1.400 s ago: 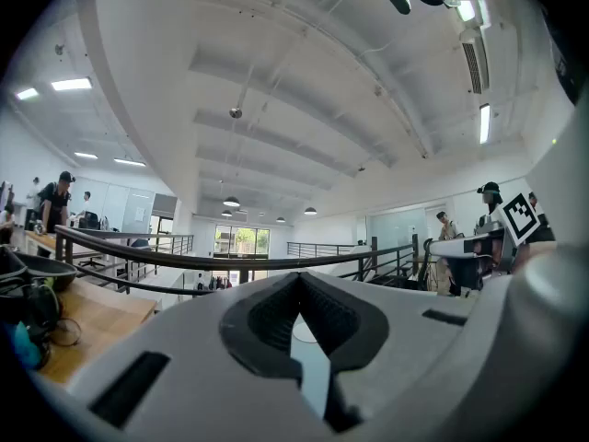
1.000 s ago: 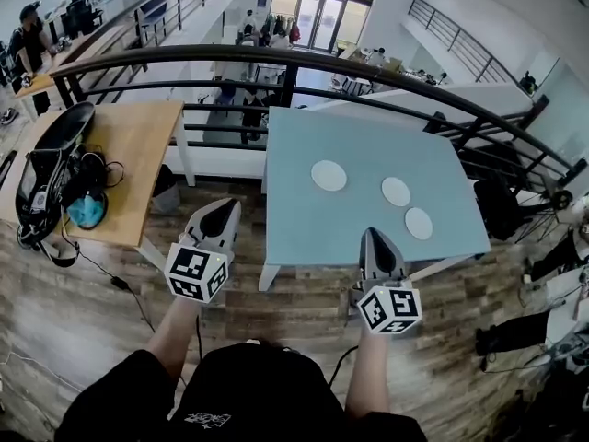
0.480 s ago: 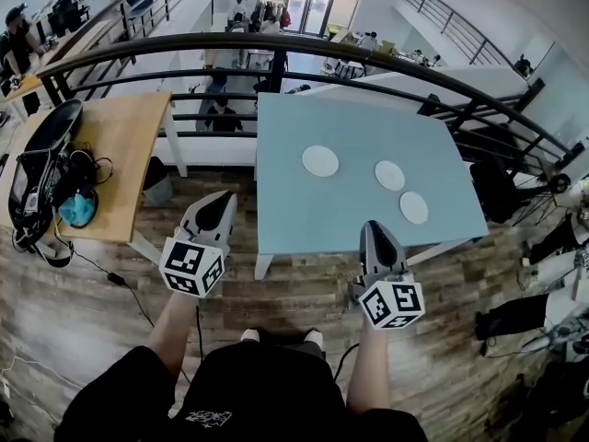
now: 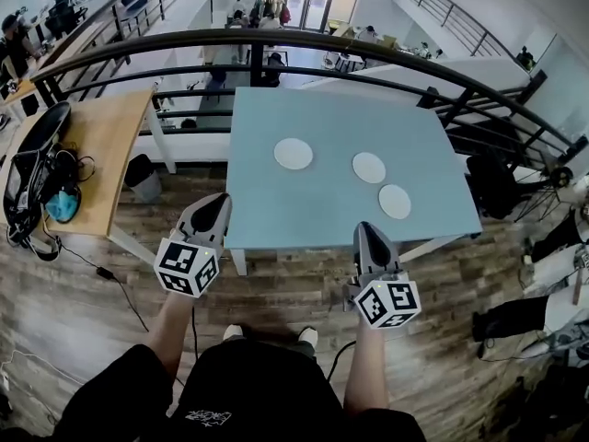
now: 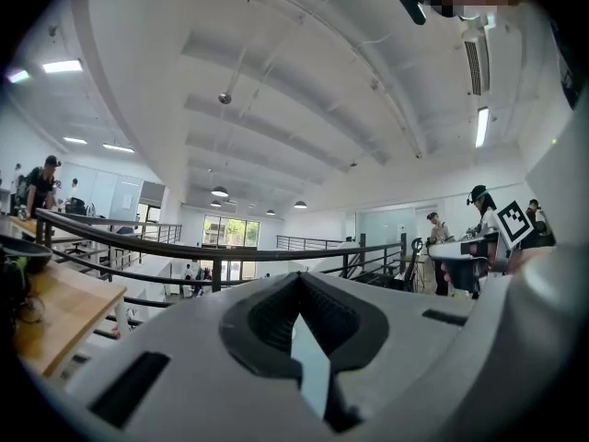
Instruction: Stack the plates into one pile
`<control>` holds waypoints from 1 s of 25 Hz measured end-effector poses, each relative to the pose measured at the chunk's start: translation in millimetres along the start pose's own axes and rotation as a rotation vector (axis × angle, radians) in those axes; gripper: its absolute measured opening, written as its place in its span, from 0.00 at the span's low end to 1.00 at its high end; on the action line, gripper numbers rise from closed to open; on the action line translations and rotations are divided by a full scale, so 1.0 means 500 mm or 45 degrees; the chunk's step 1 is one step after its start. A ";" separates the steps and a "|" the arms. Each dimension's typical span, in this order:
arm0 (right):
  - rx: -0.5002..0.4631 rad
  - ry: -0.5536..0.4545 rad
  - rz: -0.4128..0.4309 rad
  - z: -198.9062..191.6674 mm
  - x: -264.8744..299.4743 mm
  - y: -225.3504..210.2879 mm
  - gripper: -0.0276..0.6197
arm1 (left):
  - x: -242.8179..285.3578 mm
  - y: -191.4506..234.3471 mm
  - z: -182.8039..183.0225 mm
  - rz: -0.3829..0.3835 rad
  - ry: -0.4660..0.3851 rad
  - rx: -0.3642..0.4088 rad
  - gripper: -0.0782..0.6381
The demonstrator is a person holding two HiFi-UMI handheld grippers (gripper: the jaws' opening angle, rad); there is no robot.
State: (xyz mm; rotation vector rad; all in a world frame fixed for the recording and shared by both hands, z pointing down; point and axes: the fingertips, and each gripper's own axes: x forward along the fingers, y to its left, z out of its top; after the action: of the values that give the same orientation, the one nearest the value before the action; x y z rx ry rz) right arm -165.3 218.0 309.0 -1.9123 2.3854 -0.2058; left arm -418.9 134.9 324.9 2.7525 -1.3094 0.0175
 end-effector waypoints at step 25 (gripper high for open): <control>0.066 0.048 0.124 0.009 -0.174 -0.412 0.05 | 0.195 -0.428 -0.035 0.064 0.049 0.053 0.12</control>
State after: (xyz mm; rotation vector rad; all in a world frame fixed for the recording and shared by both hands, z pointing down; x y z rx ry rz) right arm 53.1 258.9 333.8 -1.7804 2.4645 -0.2969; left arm -191.1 195.3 330.4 2.7382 -1.3836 0.1027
